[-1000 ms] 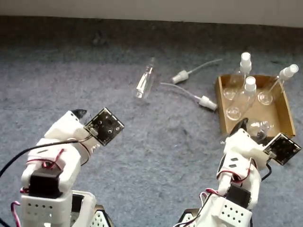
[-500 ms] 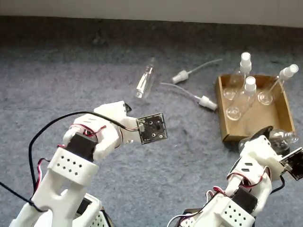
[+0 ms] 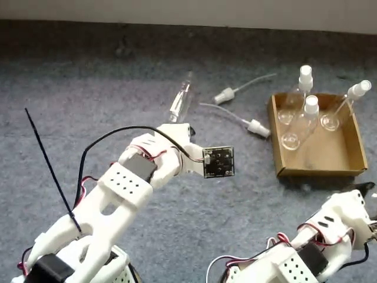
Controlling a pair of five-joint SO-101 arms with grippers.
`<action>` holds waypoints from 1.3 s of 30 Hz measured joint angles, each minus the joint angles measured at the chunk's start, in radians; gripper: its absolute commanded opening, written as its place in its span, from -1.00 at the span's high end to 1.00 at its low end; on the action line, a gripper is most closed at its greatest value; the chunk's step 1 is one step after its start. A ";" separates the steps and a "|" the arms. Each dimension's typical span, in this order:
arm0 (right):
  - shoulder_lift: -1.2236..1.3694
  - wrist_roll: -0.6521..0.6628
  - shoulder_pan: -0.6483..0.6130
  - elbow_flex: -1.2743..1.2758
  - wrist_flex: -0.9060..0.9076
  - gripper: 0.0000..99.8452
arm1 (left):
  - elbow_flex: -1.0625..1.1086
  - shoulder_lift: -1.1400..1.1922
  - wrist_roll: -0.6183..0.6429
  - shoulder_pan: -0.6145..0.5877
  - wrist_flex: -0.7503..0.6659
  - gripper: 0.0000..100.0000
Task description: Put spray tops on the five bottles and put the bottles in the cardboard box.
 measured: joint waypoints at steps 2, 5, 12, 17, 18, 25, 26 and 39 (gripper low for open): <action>0.000 -0.002 0.064 0.011 0.000 0.77 | 0.000 0.029 -0.002 0.021 -0.040 0.98; 0.000 -0.002 0.173 0.017 -0.005 0.77 | -0.002 0.066 -0.002 0.054 -0.091 0.93; 0.000 -0.002 0.368 0.017 -0.005 0.77 | -0.094 0.239 0.031 0.081 -0.121 0.72; 0.000 -0.002 0.410 0.017 -0.008 0.77 | -0.187 0.430 0.031 0.081 -0.121 0.71; 0.000 -0.002 0.408 0.017 -0.008 0.77 | -0.213 0.463 0.031 0.083 -0.121 0.71; 0.000 -0.002 0.370 0.017 -0.008 0.77 | -0.393 0.555 0.032 0.118 -0.121 0.71; 0.000 -0.002 0.351 0.017 -0.008 0.77 | -0.416 0.557 0.032 0.129 -0.121 0.71; 0.000 -0.002 0.296 0.017 0.035 0.77 | -1.293 0.833 0.394 0.163 0.575 0.71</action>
